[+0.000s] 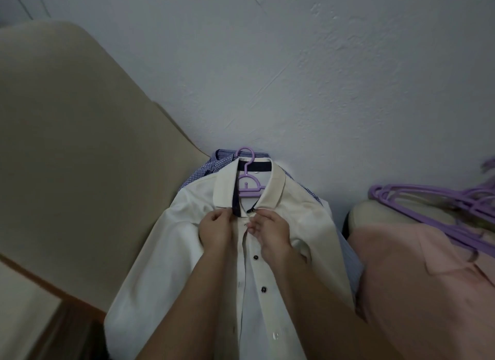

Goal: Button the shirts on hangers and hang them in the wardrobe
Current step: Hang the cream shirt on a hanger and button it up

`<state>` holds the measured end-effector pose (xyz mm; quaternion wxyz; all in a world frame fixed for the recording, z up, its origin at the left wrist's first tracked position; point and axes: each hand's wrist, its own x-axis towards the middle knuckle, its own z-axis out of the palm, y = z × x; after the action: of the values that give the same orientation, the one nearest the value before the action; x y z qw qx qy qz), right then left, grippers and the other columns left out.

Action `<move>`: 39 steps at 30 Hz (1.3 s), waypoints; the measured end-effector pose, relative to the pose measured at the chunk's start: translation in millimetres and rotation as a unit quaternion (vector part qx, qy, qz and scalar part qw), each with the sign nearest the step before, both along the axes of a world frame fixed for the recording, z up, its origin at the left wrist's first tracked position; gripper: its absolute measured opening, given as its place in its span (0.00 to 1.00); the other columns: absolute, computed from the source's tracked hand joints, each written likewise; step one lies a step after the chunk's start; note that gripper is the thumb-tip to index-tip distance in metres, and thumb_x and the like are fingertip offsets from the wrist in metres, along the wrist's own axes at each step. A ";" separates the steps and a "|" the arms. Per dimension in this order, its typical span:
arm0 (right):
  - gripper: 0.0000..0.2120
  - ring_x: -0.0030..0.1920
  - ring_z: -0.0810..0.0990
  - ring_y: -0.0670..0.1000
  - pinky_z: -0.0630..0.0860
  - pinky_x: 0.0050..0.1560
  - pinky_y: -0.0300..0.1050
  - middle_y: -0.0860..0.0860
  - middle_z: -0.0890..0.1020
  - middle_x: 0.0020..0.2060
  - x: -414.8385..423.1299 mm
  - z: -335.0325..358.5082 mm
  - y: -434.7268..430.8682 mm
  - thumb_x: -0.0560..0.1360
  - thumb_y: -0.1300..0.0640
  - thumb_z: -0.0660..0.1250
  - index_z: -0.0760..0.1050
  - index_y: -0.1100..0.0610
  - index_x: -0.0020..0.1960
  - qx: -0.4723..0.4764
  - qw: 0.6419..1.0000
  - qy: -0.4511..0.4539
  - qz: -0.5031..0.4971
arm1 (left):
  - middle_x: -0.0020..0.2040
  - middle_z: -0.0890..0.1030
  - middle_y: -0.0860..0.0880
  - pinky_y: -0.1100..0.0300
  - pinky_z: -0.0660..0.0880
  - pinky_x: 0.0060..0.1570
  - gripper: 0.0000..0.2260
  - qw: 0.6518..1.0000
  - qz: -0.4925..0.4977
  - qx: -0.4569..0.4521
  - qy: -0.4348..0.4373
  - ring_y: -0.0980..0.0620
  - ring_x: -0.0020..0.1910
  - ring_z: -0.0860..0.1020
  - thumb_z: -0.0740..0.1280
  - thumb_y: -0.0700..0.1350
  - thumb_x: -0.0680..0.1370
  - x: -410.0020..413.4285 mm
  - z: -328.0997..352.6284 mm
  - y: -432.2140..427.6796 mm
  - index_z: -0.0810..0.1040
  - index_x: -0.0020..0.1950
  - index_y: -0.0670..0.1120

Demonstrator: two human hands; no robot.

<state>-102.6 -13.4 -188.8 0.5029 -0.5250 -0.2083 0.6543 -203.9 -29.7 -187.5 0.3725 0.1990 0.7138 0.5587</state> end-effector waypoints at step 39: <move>0.11 0.34 0.83 0.57 0.83 0.44 0.55 0.50 0.85 0.32 -42.7 -25.8 45.5 0.66 0.55 0.79 0.79 0.48 0.29 -0.018 0.971 -0.227 -0.075 | 0.29 0.78 0.45 0.55 0.74 0.37 0.11 0.997 -0.013 0.070 -0.014 0.51 0.31 0.73 0.78 0.41 0.72 -5.1 -38.6 9.9 0.80 0.38 0.36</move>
<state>-145.3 32.1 -214.5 0.4808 -0.6826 -0.2653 0.4823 -209.0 -19.8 -226.1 0.3747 0.2260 0.6651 0.6052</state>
